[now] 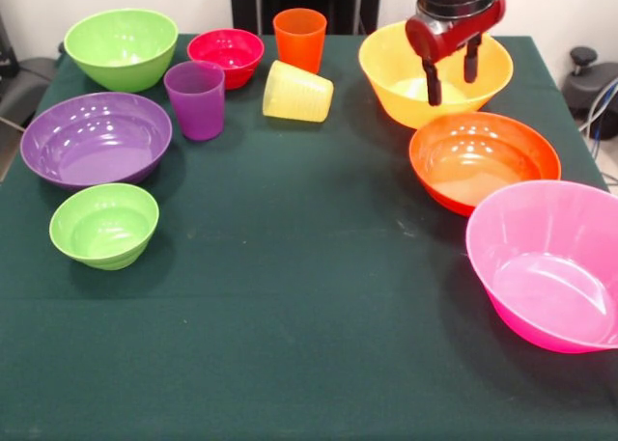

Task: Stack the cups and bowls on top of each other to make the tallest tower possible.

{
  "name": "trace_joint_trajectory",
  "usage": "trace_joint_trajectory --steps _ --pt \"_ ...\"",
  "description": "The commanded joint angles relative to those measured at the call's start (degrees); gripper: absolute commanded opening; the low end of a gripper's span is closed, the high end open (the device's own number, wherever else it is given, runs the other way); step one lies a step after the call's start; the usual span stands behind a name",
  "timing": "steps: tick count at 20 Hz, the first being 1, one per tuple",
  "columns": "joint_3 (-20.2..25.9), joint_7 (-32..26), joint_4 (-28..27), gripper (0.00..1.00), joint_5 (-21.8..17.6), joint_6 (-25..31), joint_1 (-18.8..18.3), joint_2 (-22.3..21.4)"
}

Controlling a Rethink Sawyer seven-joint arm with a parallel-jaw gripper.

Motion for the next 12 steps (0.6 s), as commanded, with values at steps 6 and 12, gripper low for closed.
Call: trace_joint_trajectory --steps 6,12 --pt "-17.85 27.54 0.81 1.0 3.9 -15.04 7.67 -0.92" --pt "-19.63 31.49 3.11 1.0 7.54 -17.44 7.91 -1.58"
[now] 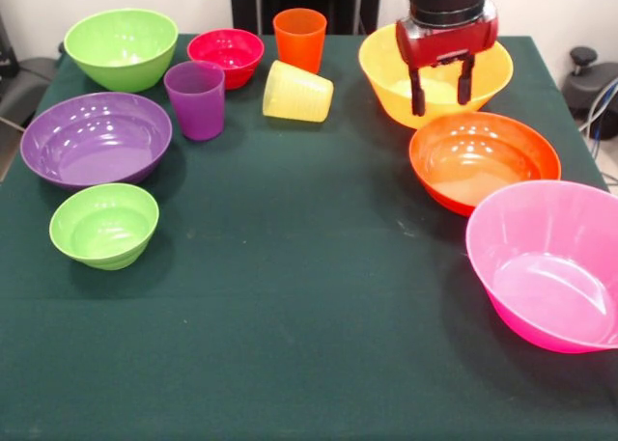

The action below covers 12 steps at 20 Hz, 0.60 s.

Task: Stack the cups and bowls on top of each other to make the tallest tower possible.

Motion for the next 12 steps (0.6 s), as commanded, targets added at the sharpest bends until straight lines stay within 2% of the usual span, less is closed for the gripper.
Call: trace_joint_trajectory --steps 1,9,10,12 --pt "-7.16 12.77 2.49 1.0 2.55 -3.76 0.86 -0.64" --pt "-6.26 13.03 0.7 1.0 1.83 -3.38 -0.62 -0.2" --pt "-6.51 13.0 0.15 1.0 0.87 -5.15 -0.37 -0.33" --pt "-7.88 13.27 -1.86 1.0 -3.02 -13.87 0.93 -0.54"
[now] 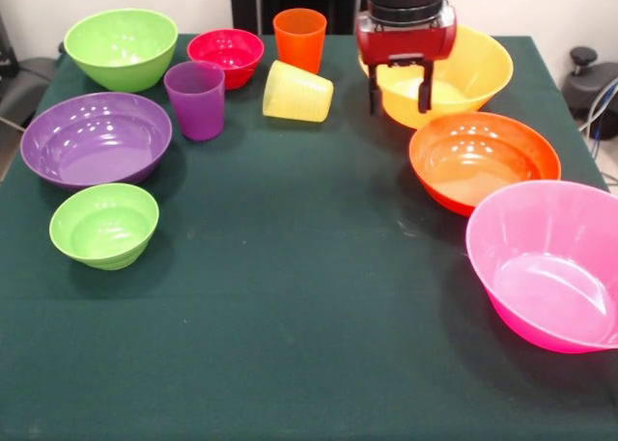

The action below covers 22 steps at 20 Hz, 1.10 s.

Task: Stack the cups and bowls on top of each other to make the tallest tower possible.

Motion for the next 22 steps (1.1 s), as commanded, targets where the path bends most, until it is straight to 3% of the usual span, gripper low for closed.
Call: trace_joint_trajectory --steps 1,4,6,9,16,22 --pt "-4.24 6.1 -3.1 1.0 -5.6 -14.82 2.41 1.05" --pt "-11.25 6.34 -6.9 1.0 -7.69 -25.01 7.7 1.92" --pt "-17.24 6.33 -8.2 1.0 -5.54 -32.08 11.77 2.98" --pt "-21.37 5.87 -8.01 1.0 -1.09 -37.48 14.43 5.02" --pt "-22.69 4.25 -7.55 1.0 2.35 -44.04 15.02 6.43" --pt "-22.34 4.16 -7.78 1.0 1.84 -43.87 14.49 6.98"
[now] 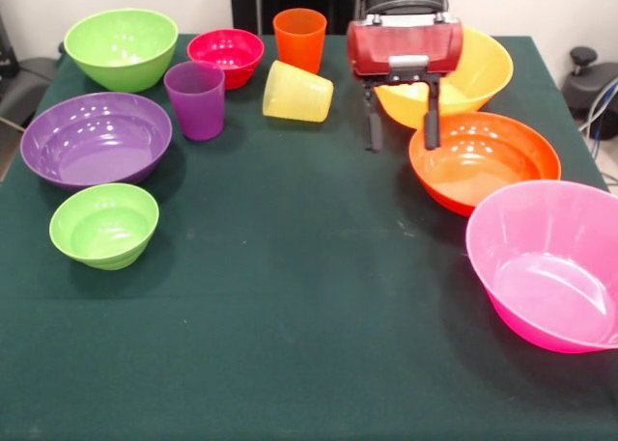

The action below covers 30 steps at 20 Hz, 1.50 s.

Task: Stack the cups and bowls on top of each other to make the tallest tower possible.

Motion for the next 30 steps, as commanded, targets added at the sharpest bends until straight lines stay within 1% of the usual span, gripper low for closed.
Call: trace_joint_trajectory --steps 1,2,3,4,5,6,7,8,9,11,13,16,18,21,25,28,29,30 --pt "-0.31 4.06 -3.2 1.0 0.78 2.2 -0.13 3.48" --pt "0.07 4.15 -3.23 1.0 0.38 3.12 -0.37 3.55" --pt "1.9 4.42 -2.93 1.0 -0.76 6.01 -1.61 3.28" --pt "4.87 4.37 -2.58 1.0 -2.32 9.71 -3.68 3.07" --pt "8.94 3.52 -2.12 1.0 -3.85 14.5 -6.53 2.8" --pt "12.81 1.45 -1.57 1.0 -4.68 19.8 -9.27 2.44" --pt "17.72 -2.31 -0.66 1.0 -4.34 27.65 -12.77 2.21" --pt "21.45 -5.82 0.02 1.0 -3.02 34.62 -15.51 2.45" --pt "23.14 -8.18 0.4 1.0 -1.45 39.77 -16.74 2.53" --pt "25.22 -11.42 1.03 1.0 1.67 49.42 -18.38 2.82" --pt "26.26 -13.48 0.95 1.0 4.88 60.93 -19.19 3.12" --pt "27.34 -14.09 0.59 1.0 8.13 75.86 -19.78 3.25" --pt "27.9 -13.46 0.55 1.0 9.62 82.72 -19.99 2.89" --pt "28.65 -11.13 1.77 1.0 11.61 89.78 -20.55 1.26" --pt "29.26 -11.45 2.21 1.0 10.13 91.8 -20.89 -0.92" --pt "29.92 -11.09 2.74 1.0 8.59 89.73 -21.4 -1.27" --pt "30.19 -10.95 2.76 1.0 7.44 87.15 -21.54 -1.13" --pt "30.42 -11.07 2.51 1.0 4.94 81.58 -21.6 -1.16"
